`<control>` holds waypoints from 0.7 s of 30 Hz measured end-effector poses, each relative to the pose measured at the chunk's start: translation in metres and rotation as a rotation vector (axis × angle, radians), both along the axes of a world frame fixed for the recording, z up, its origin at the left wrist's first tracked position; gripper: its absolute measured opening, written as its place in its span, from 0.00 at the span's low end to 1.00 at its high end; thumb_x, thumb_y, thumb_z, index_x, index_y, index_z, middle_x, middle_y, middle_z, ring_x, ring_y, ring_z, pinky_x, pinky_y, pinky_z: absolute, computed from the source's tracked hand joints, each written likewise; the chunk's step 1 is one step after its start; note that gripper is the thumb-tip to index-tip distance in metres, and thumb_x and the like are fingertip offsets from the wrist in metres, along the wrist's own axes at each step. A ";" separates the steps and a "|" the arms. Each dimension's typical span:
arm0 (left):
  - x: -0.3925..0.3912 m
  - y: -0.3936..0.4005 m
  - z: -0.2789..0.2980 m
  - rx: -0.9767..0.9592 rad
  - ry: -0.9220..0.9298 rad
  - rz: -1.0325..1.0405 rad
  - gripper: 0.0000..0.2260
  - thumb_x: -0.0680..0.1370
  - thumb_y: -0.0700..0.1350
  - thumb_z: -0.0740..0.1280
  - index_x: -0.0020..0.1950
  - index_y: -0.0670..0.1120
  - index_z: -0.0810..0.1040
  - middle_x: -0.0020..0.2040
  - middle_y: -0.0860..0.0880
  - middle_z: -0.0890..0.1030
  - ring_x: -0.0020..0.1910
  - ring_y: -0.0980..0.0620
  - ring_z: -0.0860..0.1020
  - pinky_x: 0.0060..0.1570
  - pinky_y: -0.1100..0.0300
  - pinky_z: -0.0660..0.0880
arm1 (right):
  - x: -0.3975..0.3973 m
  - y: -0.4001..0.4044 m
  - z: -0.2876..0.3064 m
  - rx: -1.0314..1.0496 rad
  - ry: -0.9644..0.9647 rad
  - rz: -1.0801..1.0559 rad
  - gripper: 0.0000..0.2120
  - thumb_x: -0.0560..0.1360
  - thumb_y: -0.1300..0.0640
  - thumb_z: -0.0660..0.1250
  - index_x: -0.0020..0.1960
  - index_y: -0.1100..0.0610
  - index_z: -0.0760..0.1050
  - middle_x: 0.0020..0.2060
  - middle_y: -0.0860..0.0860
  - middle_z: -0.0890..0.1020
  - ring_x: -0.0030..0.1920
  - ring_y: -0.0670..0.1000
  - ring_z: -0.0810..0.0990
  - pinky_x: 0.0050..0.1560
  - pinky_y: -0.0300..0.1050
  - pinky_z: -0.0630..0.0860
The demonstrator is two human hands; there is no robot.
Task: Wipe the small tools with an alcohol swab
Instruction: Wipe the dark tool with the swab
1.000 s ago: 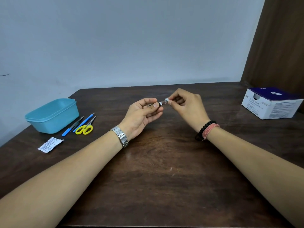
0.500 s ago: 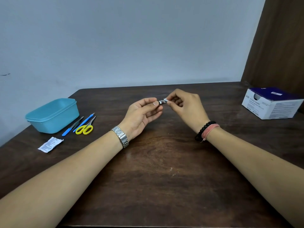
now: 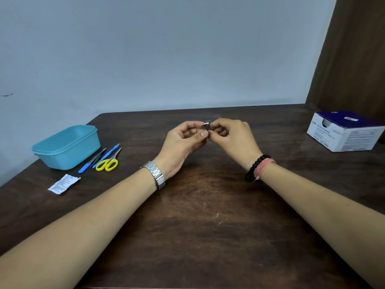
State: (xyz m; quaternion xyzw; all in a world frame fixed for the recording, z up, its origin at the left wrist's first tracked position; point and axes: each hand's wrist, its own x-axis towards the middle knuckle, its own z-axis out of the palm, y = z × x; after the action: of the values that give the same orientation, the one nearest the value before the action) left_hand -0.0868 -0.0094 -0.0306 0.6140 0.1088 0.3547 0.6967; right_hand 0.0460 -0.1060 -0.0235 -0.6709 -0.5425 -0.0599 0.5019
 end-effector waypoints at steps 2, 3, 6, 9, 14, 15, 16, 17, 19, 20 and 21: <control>-0.001 -0.001 -0.001 0.113 0.032 0.034 0.10 0.75 0.36 0.71 0.54 0.45 0.80 0.45 0.49 0.81 0.47 0.54 0.81 0.55 0.54 0.79 | -0.002 0.000 0.001 -0.018 0.057 0.019 0.01 0.72 0.58 0.72 0.42 0.54 0.82 0.34 0.47 0.84 0.34 0.41 0.78 0.38 0.32 0.74; -0.001 -0.001 -0.001 0.141 0.044 0.051 0.09 0.75 0.37 0.71 0.54 0.47 0.81 0.46 0.48 0.81 0.48 0.53 0.80 0.55 0.54 0.79 | -0.003 0.000 0.001 -0.030 0.080 0.033 0.02 0.72 0.58 0.71 0.43 0.55 0.83 0.34 0.46 0.83 0.33 0.40 0.77 0.39 0.34 0.76; -0.001 0.002 -0.001 0.163 0.075 0.116 0.05 0.77 0.40 0.71 0.50 0.48 0.82 0.48 0.48 0.82 0.50 0.52 0.79 0.53 0.55 0.79 | -0.005 -0.001 0.001 -0.076 0.151 0.096 0.04 0.75 0.56 0.70 0.44 0.55 0.83 0.31 0.46 0.83 0.31 0.41 0.78 0.38 0.41 0.80; -0.001 0.004 -0.001 0.150 0.079 0.117 0.03 0.77 0.43 0.70 0.46 0.49 0.83 0.47 0.51 0.82 0.50 0.53 0.78 0.49 0.58 0.76 | -0.008 0.000 0.000 -0.128 0.228 0.165 0.06 0.77 0.55 0.69 0.46 0.56 0.83 0.32 0.48 0.83 0.31 0.41 0.79 0.35 0.37 0.78; 0.000 0.006 -0.002 0.097 0.099 0.145 0.03 0.79 0.44 0.68 0.47 0.49 0.81 0.45 0.51 0.82 0.46 0.53 0.79 0.47 0.59 0.76 | -0.008 -0.001 0.000 -0.209 0.306 0.252 0.06 0.77 0.56 0.69 0.47 0.59 0.82 0.35 0.53 0.83 0.33 0.44 0.80 0.37 0.38 0.78; 0.000 0.006 -0.001 0.065 0.092 0.151 0.03 0.80 0.44 0.67 0.48 0.47 0.81 0.44 0.51 0.83 0.44 0.54 0.81 0.45 0.60 0.77 | -0.008 -0.002 0.000 -0.232 0.298 0.264 0.05 0.77 0.57 0.70 0.47 0.58 0.82 0.35 0.53 0.83 0.34 0.44 0.80 0.37 0.38 0.78; 0.000 0.006 0.000 0.028 0.084 0.155 0.03 0.80 0.44 0.67 0.49 0.47 0.80 0.42 0.51 0.83 0.41 0.55 0.81 0.43 0.61 0.77 | -0.007 -0.003 0.000 -0.250 0.286 0.268 0.05 0.77 0.57 0.70 0.46 0.58 0.82 0.35 0.53 0.83 0.34 0.45 0.80 0.37 0.38 0.78; 0.000 0.007 0.001 0.002 0.083 0.161 0.04 0.80 0.44 0.66 0.50 0.46 0.80 0.40 0.51 0.83 0.38 0.56 0.81 0.40 0.63 0.77 | -0.007 -0.004 0.001 -0.257 0.275 0.262 0.04 0.77 0.57 0.70 0.46 0.57 0.82 0.35 0.52 0.84 0.34 0.45 0.80 0.36 0.38 0.78; 0.000 0.006 0.001 0.001 0.109 0.170 0.05 0.80 0.44 0.66 0.52 0.45 0.80 0.37 0.51 0.82 0.34 0.57 0.78 0.36 0.64 0.75 | -0.004 -0.004 0.002 -0.221 0.288 0.218 0.04 0.76 0.57 0.70 0.45 0.56 0.82 0.35 0.50 0.83 0.33 0.44 0.80 0.34 0.38 0.77; 0.000 0.006 0.000 0.019 0.128 0.170 0.05 0.80 0.44 0.67 0.52 0.45 0.80 0.36 0.51 0.82 0.32 0.57 0.77 0.34 0.65 0.74 | -0.002 -0.004 0.003 -0.180 0.314 0.194 0.03 0.76 0.57 0.70 0.45 0.56 0.81 0.34 0.49 0.83 0.32 0.45 0.80 0.34 0.38 0.76; 0.001 0.006 -0.001 0.042 0.145 0.169 0.05 0.80 0.44 0.67 0.52 0.44 0.81 0.35 0.51 0.81 0.31 0.57 0.76 0.33 0.66 0.73 | 0.000 -0.003 0.004 -0.134 0.342 0.175 0.02 0.76 0.58 0.70 0.45 0.56 0.81 0.34 0.49 0.83 0.32 0.45 0.79 0.34 0.39 0.76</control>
State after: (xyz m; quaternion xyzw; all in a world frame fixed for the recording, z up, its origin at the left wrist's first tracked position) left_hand -0.0861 -0.0034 -0.0318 0.6410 0.2031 0.3691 0.6415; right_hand 0.0464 -0.1093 -0.0198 -0.6534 -0.5084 0.1353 0.5442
